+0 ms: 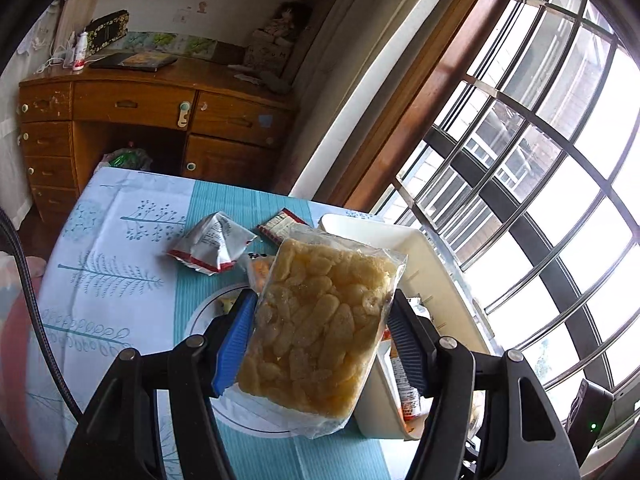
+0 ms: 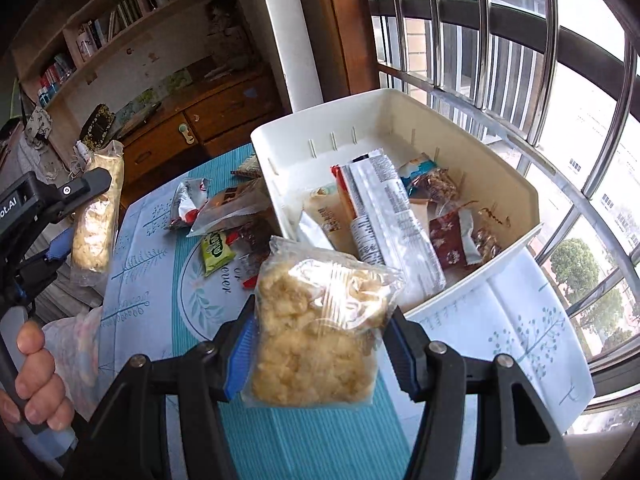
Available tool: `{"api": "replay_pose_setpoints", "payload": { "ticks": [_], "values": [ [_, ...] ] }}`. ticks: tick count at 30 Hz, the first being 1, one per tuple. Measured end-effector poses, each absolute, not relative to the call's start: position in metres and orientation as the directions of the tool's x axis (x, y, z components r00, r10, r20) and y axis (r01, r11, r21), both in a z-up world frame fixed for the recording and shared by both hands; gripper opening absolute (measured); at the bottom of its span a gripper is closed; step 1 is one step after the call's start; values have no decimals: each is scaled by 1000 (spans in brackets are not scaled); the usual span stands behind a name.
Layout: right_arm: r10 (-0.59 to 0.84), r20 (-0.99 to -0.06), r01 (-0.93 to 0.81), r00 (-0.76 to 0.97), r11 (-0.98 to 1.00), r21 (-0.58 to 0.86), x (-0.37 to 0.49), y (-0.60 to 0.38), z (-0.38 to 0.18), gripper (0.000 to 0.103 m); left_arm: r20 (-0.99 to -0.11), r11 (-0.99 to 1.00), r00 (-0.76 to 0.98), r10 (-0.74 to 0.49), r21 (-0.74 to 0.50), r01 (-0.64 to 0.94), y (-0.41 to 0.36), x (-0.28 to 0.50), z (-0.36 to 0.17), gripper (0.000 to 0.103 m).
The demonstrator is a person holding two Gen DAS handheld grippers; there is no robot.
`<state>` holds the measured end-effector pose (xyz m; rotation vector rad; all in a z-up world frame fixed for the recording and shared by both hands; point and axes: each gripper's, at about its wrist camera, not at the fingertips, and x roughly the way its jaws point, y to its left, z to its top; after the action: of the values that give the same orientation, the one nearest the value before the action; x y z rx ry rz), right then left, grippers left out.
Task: Organize snacks
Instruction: 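Carry both clear packs into the white tray and release both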
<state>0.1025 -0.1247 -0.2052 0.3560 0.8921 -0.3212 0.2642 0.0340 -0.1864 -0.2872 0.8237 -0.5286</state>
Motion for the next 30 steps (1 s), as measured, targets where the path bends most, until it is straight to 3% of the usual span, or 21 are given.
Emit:
{"api": "replay_pose_setpoints", "payload": {
  "ticks": [17,25,28,30],
  "values": [
    [-181,-735,222,653,974,-43,112,-214,-197,58,-611,829,564,-555,-461,315,-96,280,-192,64],
    [-203,-695,165,690,979,-122,116,-245,-199,58,-655,848,539,-529,-425,315,-145,292,-197,65],
    [-203,-695,173,690,978,-114,120,-258,-201,59,-702,877,526,-480,-369,307,-163,297,-199,71],
    [-212,-699,173,683,977,-128,124,-263,-205,59,-741,906,523,-421,-317,281,-170,301,-200,84]
  ]
}}
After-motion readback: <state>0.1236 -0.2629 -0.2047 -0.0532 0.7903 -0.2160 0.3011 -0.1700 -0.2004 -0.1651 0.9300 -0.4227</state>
